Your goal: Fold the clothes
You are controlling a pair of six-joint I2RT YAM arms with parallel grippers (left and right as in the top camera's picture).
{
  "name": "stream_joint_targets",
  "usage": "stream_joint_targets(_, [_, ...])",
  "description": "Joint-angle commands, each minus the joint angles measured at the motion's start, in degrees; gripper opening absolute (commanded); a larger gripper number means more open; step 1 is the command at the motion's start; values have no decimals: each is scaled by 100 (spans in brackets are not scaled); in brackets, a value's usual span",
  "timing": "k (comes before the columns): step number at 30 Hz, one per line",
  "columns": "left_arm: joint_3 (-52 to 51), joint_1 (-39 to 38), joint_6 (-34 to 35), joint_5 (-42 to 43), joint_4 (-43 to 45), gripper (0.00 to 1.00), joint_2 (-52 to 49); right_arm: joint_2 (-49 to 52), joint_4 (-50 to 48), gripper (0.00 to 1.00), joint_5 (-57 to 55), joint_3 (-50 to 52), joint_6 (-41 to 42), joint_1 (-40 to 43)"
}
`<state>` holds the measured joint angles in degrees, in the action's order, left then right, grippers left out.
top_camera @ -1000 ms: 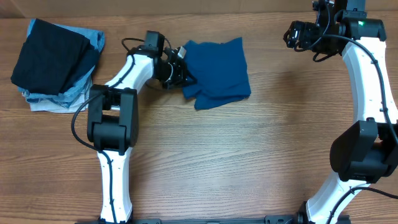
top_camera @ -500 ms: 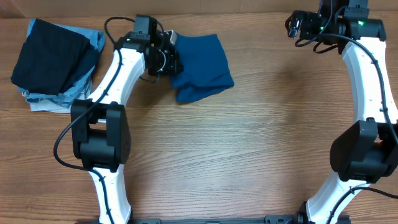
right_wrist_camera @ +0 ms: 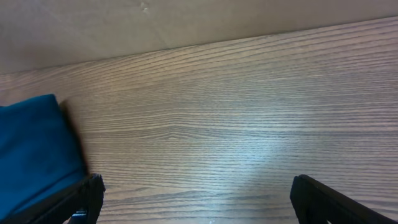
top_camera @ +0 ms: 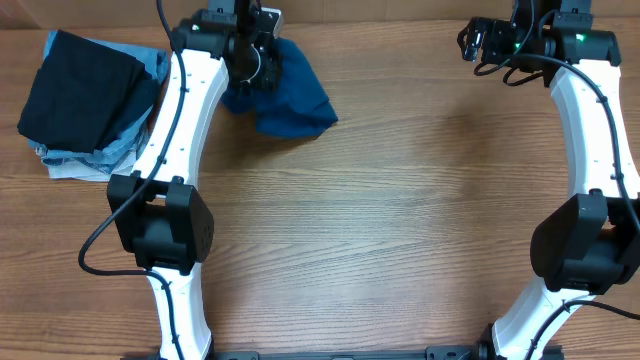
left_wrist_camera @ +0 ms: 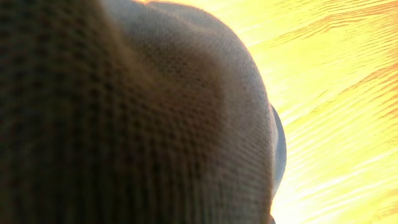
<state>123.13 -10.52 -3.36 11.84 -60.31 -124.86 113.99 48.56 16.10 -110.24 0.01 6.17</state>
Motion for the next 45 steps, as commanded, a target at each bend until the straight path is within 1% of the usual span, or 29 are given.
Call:
stream_joint_targets(1, [964,-39,-457,-1043,-442,4,52,-94,-24,100,24,-79,4,-15])
stream_joint_targets(2, [1237,-39,-455,-1093,-627,4,52,-94,-24,100,24,-79,7,-15])
stream_joint_targets(6, [2389,-28,11,-1165,-1285,4,52,-94,-24,100,24,-79,4,-15])
stream_joint_targets(8, [2905,-28,354,-1515,-1641,4,76,-94,-24,100,24,-79,4,-15])
stream_joint_targets(11, [3560,17,1069,-2356,-2389,4,136,-94,-24,100,24,-79,4,-15])
stream_joint_targets(14, [4157,352,1917,-2555,-3329,4,249,-94,-24,100,24,-79,4,-15])
stream_joint_targets(15, [4253,459,2055,-2555,-3534,4,282,-94,-24,100,24,-79,4,-15])
stream_joint_targets(17, [4310,824,2162,-2516,-3648,4,487,-94,-24,100,24,-79,4,-15])
stream_joint_targets(23, [4306,1274,2111,-2769,-3650,4,973,-94,-24,100,24,-79,4,-15])
stream_joint_targets(25, [4142,1416,1963,-2894,-3650,4,1307,-94,-24,100,24,-79,4,-15])
stream_joint_targets(27, [3805,1606,1956,-3042,-3650,4,1663,-94,-24,100,24,-79,4,-15])
stream_joint_targets(29, [2911,2035,1985,-3018,-3650,4,2356,-94,-24,100,24,-79,4,-15])
stream_joint_targets(31, [1683,2503,2153,-2979,-3650,4,3080,-94,-24,100,24,-79,4,-15])
stream_joint_targets(33, [804,2863,2201,-2820,-3648,4,3416,-94,-24,100,24,-79,7,-15])
stream_joint_targets(34, [610,2970,2203,-2841,-3639,4,3397,-94,-24,100,24,-79,4,-15])
stream_joint_targets(35, [511,3042,2203,-2850,-3606,4,3318,-94,-24,100,24,-79,4,-15])
stream_joint_targets(37, [490,3156,2146,-2621,-3084,4,3016,-94,-24,100,24,-79,4,-15])
stream_joint_targets(38, [490,3154,1974,-2286,-2549,4,2931,-94,-24,100,24,-79,7,-15])
stream_joint_targets(39, [490,3152,1648,-1716,-1790,4,2883,-94,-24,100,24,-79,4,-15])
stream_joint_targets(42, [487,3152,1502,-304,-450,4,2848,-94,-24,100,24,-79,7,-15])
stream_joint_targets(43, [487,3145,1462,-35,-155,4,2828,-94,-24,100,24,-79,4,-15])
stream_joint_targets(45, [487,3139,1329,63,487,4,2662,-94,-26,100,24,-79,4,-15])
